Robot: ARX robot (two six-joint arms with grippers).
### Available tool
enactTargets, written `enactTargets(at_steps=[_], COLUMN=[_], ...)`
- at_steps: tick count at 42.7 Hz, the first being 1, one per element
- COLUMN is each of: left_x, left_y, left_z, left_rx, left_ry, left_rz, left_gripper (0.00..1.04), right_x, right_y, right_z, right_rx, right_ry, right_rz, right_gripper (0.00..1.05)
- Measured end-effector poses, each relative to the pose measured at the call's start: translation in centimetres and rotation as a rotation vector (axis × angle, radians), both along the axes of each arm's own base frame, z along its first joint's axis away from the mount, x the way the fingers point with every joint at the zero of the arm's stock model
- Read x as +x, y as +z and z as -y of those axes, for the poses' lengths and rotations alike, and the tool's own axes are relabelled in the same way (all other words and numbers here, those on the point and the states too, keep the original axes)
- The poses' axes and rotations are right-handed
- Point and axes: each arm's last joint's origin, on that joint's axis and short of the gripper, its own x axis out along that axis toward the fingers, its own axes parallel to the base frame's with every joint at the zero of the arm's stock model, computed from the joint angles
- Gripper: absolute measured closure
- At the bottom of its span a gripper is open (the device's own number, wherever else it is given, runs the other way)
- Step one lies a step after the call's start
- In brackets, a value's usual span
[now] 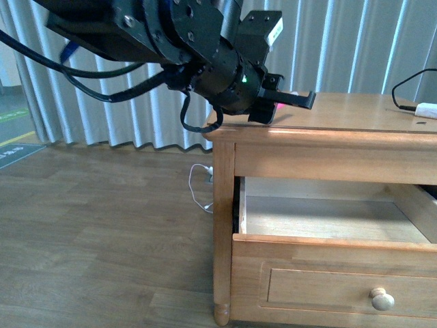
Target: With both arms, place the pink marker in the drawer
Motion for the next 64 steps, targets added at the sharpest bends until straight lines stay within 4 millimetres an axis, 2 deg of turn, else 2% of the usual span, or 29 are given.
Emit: enactTargets(at_steps=[11,14,19,29,40,52,58,64], left_x=[-5.8,-7.0,-7.8,-7.2,-5.1,-3.5,-3.0,-3.4], left_y=[3.5,3.2,1.3,-2.1,-6.7,-8.2,-8.8,-8.5], left_z=[-1.5,-1.6,-1.3,0.1,2.1,3.7,4.0,3.7], left_rx=[0.016,0.042,0.120,0.207,0.260,0.273,0.272,0.217], left_ry=[-0.221,-0.282,-0.328,-0.343,-0.333,-0.314,-0.266,-0.213], left_rz=[0.092,0.098,0.089,0.067,-0.005,-0.011,-0.017,0.013], left_gripper=[0.90,0.90,0.90,0.90,0.90,0.90,0.63,0.40], right_x=[0.0,0.0,0.0,0.0,0.0,0.0,0.0,0.0], right_y=[0.0,0.0,0.0,0.0,0.0,0.0,0.0,0.0], right_z=[0.0,0.0,0.0,0.0,0.0,0.0,0.0,0.0], right_rx=[0.000,0.000,0.000,0.000,0.000,0.000,0.000,0.000], right_ry=[0.000,0.000,0.000,0.000,0.000,0.000,0.000,0.000], right_rz=[0.000,0.000,0.000,0.000,0.000,0.000,0.000,0.000], right_gripper=[0.09,0.09,0.09,0.09,0.09,0.09,0.09,0.09])
